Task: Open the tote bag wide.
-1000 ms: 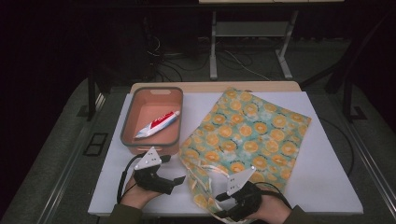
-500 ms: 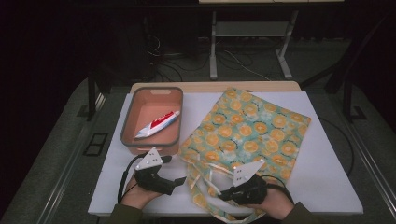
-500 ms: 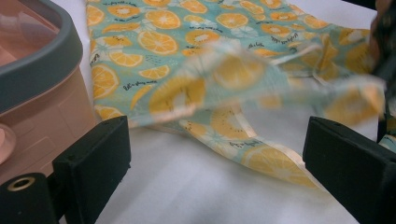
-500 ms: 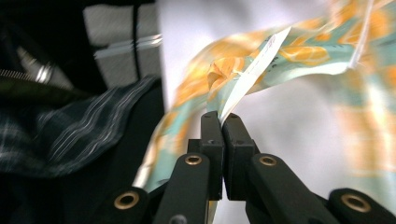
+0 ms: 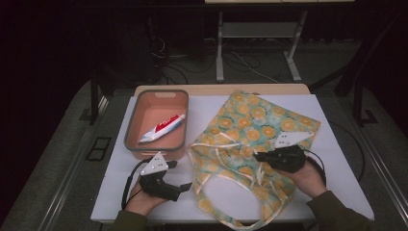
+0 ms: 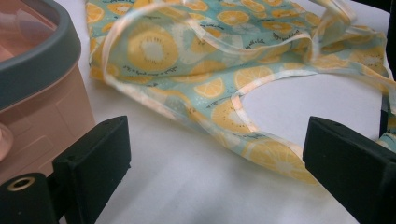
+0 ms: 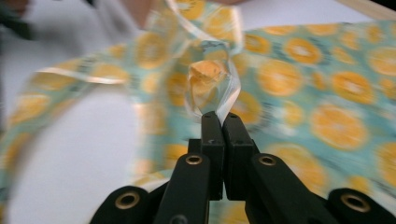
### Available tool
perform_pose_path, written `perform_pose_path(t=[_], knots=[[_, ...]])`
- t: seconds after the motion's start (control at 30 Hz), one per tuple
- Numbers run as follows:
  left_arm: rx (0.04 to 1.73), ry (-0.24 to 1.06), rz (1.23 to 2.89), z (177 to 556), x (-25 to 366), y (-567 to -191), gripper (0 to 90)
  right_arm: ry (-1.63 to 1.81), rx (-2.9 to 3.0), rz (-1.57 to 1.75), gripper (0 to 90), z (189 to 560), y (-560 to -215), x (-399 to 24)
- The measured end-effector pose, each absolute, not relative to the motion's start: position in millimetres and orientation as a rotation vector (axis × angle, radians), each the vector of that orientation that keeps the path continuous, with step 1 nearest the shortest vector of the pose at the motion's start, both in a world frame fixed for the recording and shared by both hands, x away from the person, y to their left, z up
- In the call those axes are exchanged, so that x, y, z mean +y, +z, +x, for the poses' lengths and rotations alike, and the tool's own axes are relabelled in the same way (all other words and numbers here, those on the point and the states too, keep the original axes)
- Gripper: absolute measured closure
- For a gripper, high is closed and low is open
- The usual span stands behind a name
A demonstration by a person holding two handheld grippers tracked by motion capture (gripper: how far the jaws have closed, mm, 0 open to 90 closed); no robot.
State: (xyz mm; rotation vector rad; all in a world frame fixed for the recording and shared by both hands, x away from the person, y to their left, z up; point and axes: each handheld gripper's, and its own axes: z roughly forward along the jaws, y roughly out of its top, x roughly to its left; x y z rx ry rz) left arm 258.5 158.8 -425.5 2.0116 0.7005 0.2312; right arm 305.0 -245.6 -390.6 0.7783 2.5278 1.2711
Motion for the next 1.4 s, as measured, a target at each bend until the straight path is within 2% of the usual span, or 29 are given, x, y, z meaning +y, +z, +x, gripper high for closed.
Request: perform_pose_path(t=[0.37, 0.7, 0.77, 0.93, 1.1, 1.27, 1.4], knots=[[0.705, 0.230, 2.014, 258.8, 158.6, -426.2, 6.4, 1.137, 2.425, 0.998, 88.5, 351.7, -407.3, -285.3], [0.705, 0.226, 2.016, 258.9, 158.3, -426.6, 6.5, 0.938, 2.485, 1.092, 87.4, 370.0, -440.9, -290.6], [0.704, 0.226, 2.018, 258.8, 158.1, -426.5, 6.5, 0.926, 2.496, 1.107, 83.0, 370.9, -446.0, -289.7], [0.703, 0.225, 2.017, 258.6, 158.1, -426.3, 6.5, 1.001, 2.452, 1.156, 58.2, 369.3, -437.9, -293.9], [0.702, 0.225, 2.017, 258.6, 158.1, -426.2, 6.5, 1.128, 2.408, 1.185, 41.0, 364.0, -420.5, -298.7], [0.702, 0.223, 2.018, 258.7, 158.1, -426.1, 6.5, 1.235, 2.419, 1.111, 34.8, 348.5, -395.9, -292.3], [0.700, 0.224, 2.018, 258.5, 157.8, -426.1, 6.5, 1.274, 2.492, 0.993, 37.6, 335.6, -385.6, -276.6]])
